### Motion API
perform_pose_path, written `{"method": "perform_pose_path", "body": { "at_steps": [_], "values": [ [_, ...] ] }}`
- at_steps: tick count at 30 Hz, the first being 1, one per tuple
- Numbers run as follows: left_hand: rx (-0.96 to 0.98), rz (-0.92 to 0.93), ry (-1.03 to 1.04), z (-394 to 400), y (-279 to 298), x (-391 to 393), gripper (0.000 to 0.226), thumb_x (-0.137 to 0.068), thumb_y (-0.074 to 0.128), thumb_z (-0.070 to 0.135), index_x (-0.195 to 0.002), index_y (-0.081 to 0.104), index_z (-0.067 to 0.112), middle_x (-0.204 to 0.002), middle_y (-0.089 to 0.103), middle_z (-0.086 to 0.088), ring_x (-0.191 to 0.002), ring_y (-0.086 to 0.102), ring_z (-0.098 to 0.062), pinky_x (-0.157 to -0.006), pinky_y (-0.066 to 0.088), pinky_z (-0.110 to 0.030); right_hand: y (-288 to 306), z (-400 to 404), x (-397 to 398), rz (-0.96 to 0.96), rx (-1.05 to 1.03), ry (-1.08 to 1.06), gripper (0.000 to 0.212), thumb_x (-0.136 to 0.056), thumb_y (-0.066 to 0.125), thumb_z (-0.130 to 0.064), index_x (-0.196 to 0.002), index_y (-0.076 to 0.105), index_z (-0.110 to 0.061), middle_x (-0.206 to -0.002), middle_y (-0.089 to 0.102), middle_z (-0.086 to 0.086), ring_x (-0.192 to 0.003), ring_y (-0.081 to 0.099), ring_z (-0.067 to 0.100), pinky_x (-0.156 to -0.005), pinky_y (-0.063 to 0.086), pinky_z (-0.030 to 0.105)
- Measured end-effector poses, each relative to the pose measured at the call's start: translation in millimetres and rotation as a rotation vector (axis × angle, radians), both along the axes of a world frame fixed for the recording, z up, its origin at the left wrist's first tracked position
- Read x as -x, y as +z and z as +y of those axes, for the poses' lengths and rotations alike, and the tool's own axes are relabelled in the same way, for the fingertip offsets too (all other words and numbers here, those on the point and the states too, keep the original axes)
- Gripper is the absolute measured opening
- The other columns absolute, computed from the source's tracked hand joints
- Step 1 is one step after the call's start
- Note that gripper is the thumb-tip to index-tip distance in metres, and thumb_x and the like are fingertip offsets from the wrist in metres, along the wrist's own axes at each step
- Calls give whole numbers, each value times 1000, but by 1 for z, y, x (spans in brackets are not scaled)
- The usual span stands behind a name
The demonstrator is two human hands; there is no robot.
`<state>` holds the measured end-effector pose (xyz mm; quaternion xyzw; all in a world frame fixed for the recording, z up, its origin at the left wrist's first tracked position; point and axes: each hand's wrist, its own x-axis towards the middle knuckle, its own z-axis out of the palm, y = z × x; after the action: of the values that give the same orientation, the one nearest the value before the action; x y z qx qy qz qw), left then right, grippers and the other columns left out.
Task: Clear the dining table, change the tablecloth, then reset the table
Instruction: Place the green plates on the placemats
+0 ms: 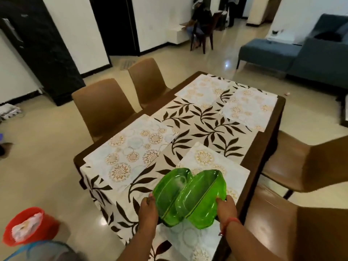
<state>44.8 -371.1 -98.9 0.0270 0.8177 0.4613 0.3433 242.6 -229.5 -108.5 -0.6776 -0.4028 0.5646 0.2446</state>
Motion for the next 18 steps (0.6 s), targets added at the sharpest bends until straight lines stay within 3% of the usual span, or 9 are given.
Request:
{"method": "perform_pose_path", "body": {
  "at_steps": [5,8,10,13,18],
  "values": [
    [31,58,-46,7,-11,13,51,-105,34,46,-128,54,5,-123,61,-19,-108,58,-35,-91,46,-39,-14,24,-7,-91,-3,-85,7,-100,49,-10,-104,54,-8,-97,60,18,-81,59,30,-68,53,38],
    [43,87,-42,1,-13,18,49,-105,34,44,-130,55,7,-124,61,-18,-111,59,-34,-92,44,-39,-29,38,-4,-146,12,-65,12,-99,49,-12,-109,56,-10,-106,62,20,-91,59,32,-84,51,42],
    [34,86,-16,-3,-16,19,49,-105,35,47,-127,56,10,-118,64,-14,-107,60,-32,-93,47,-40,-38,46,0,-188,34,-11,19,-100,48,-11,-115,57,-4,-109,62,22,-91,56,30,-81,44,33],
    [27,70,47,-5,-16,19,44,-105,36,45,-125,57,13,-112,63,-9,-104,60,-29,-93,48,-40,-46,54,9,-212,58,48,19,-100,48,-13,-114,57,-4,-110,62,23,-89,54,30,-76,39,32],
    [113,147,176,-4,-10,5,49,-106,34,44,-130,54,7,-126,60,-18,-111,57,-33,-91,44,-39,-49,59,17,-331,73,162,19,-101,45,-15,-115,52,-5,-104,59,21,-85,51,30,-73,39,34]
  ]
}}
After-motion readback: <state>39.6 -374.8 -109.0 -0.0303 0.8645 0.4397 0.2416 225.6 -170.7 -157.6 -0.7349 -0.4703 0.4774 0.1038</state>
